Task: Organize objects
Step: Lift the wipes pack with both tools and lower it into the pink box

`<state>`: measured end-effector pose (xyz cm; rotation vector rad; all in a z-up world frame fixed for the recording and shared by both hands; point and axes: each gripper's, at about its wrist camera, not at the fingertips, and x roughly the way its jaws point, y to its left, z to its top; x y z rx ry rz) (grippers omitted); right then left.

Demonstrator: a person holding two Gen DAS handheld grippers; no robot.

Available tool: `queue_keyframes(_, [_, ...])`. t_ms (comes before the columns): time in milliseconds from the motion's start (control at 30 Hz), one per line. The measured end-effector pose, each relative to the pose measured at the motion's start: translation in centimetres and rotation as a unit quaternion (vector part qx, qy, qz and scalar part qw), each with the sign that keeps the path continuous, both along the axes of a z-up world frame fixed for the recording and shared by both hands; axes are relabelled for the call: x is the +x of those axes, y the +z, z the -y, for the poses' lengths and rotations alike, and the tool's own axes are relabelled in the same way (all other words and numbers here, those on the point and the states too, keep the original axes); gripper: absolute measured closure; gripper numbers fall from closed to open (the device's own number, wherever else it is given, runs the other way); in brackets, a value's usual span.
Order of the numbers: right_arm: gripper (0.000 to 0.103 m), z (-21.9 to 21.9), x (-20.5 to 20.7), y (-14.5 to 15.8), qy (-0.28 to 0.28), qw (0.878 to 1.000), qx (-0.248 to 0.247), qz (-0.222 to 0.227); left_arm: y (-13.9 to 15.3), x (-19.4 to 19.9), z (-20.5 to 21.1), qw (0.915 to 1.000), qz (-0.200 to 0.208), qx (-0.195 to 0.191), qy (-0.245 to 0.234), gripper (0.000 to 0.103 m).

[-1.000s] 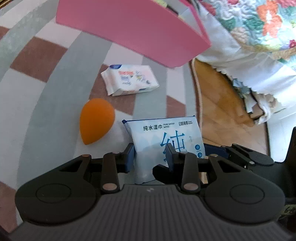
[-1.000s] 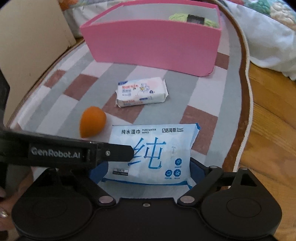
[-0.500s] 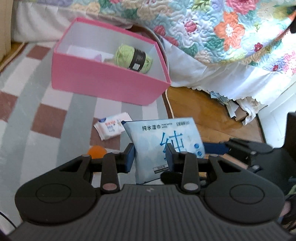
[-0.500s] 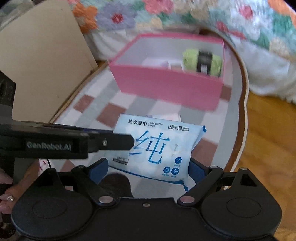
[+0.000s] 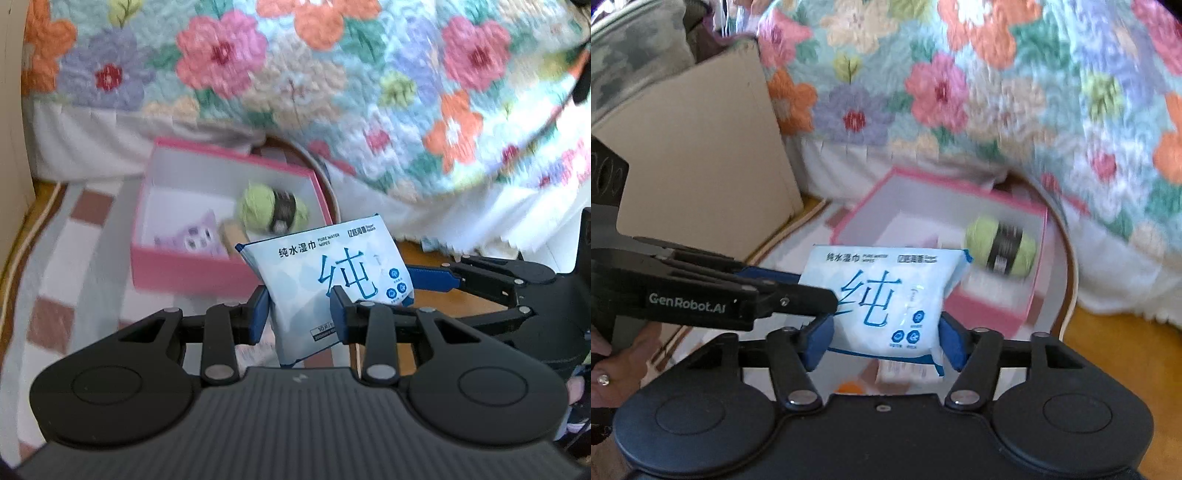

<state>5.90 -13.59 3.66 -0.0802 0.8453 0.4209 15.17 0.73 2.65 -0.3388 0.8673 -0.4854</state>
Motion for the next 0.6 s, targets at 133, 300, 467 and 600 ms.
queue_keyframes(133, [0.052, -0.1, 3.7, 1.0, 0.018, 0.999, -0.011, 0.032, 0.1, 3.4, -0.5, 0.9996, 0.015, 0.0, 0.025, 0.07])
queue_keyframes(300, [0.055, -0.5, 9.8, 0.4, 0.035, 0.998, -0.028, 0.044, -1.2, 8.5, -0.1, 0.998, 0.022, 0.028, 0.052, 0.07])
queue_keyframes(467, [0.056, 0.0, 16.8, -2.2, 0.034, 0.999, -0.006, 0.027, -4.1, 14.5, 0.0, 0.9972, 0.001, 0.04, 0.062, 0.072])
queue_keyframes(600, [0.056, 0.3, 21.1, -5.5, 0.02, 1.0, 0.01, 0.003, -7.4, 18.6, 0.1, 0.996, -0.027, 0.053, 0.067, 0.072])
